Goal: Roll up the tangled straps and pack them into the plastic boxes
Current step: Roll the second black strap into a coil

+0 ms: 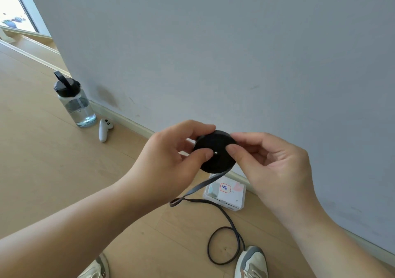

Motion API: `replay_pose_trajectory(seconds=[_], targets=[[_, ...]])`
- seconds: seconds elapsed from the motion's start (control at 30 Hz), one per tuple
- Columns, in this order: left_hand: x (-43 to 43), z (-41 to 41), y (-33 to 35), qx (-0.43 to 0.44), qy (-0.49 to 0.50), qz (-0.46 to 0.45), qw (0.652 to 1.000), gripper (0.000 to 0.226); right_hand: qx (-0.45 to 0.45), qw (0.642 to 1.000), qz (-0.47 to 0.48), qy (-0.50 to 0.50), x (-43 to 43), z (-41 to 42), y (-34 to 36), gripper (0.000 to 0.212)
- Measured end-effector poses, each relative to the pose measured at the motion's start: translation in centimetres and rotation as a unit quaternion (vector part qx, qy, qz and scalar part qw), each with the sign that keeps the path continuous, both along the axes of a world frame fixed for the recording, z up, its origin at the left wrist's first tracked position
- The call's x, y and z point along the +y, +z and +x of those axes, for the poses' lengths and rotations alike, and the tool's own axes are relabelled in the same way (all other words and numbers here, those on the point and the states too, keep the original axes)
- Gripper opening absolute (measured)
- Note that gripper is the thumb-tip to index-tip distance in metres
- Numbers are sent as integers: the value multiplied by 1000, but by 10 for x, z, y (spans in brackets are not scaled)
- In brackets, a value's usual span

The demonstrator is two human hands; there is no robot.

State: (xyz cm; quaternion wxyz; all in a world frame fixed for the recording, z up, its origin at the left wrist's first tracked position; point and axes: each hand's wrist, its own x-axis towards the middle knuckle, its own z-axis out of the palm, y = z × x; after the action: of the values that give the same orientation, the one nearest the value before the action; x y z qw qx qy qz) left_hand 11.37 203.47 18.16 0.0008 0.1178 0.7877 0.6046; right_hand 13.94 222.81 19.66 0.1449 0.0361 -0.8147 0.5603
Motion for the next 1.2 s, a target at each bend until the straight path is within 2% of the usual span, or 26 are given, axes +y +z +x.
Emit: replay_pose_trajectory(seconds=[0.1, 0.17, 0.27, 0.3, 0.4, 0.47, 0.57, 0.67, 0.77, 0.9, 1.03, 1.2], targets=[[2, -3, 1, -79, 17, 141, 987, 31, -19, 998, -57, 2, -4, 1, 1, 36], [3, -4, 2, -106, 19, 187, 977, 28, -26, 997, -68, 4, -5, 1, 1, 36], [2, -4, -2, -92, 14, 81, 992, 18, -19, 1000, -11, 2, -2, 0, 0, 35], [2, -3, -1, -70, 16, 45, 996, 22, -12, 1000, 16, 5, -1, -1, 0, 35], [-1, -3, -5, 59, -6, -46, 997, 45, 13, 996, 80, 29, 0, -2, -1, 36], [-2, -4, -9, 143, -29, -111, 983, 46, 35, 992, 113, 39, 0, -1, -3, 36], [-3, -4, -9, 146, -24, -87, 985, 37, 33, 995, 89, 20, 0, -2, -1, 34], [-1, -2, -4, 67, 13, -22, 997, 40, 1, 1000, 12, -7, -2, 0, 2, 33], [1, -1, -3, 19, 46, 44, 998, 43, 18, 999, 44, -8, -4, 2, 4, 39], [2, 1, -1, 28, 11, 0, 1000, 33, 28, 997, 66, 3, -2, 2, 3, 43], [4, 4, 0, 108, -8, -55, 993, 39, 37, 994, 99, 27, -1, 0, 1, 39], [2, 5, 7, 49, -12, -28, 998, 33, 30, 997, 72, 21, -3, 2, 5, 40]])
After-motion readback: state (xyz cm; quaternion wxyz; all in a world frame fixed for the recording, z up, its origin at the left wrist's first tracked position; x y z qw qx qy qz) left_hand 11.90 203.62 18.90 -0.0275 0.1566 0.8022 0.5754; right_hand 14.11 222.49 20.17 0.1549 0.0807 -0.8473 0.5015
